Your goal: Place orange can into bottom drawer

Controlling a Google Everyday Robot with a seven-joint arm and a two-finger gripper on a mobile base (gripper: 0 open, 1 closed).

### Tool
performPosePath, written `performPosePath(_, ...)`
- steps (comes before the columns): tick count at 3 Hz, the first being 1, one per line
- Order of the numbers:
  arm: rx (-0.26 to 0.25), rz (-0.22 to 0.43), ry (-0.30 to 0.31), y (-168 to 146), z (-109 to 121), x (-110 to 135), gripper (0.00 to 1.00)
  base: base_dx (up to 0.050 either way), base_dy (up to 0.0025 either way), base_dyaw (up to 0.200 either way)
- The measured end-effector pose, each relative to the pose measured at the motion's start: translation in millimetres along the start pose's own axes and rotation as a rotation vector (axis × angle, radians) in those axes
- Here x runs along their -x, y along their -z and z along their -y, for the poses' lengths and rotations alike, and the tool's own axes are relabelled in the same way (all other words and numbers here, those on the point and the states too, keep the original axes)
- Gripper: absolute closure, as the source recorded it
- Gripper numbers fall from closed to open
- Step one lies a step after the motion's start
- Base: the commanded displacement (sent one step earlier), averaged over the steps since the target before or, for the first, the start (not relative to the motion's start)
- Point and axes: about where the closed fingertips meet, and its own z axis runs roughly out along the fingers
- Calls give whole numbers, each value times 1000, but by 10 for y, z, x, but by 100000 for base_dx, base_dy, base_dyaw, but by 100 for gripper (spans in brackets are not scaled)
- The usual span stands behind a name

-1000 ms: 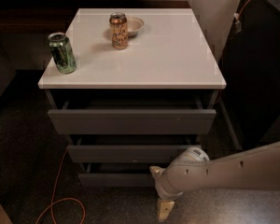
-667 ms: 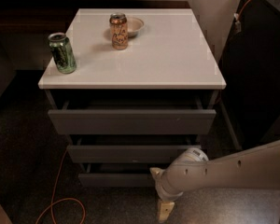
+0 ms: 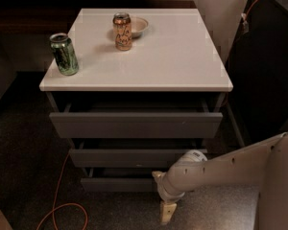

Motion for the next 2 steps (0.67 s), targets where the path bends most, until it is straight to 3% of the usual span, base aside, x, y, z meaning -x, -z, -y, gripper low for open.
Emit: performPosePath(2, -28, -11, 61, -788, 286, -363, 0, 0, 0, 0)
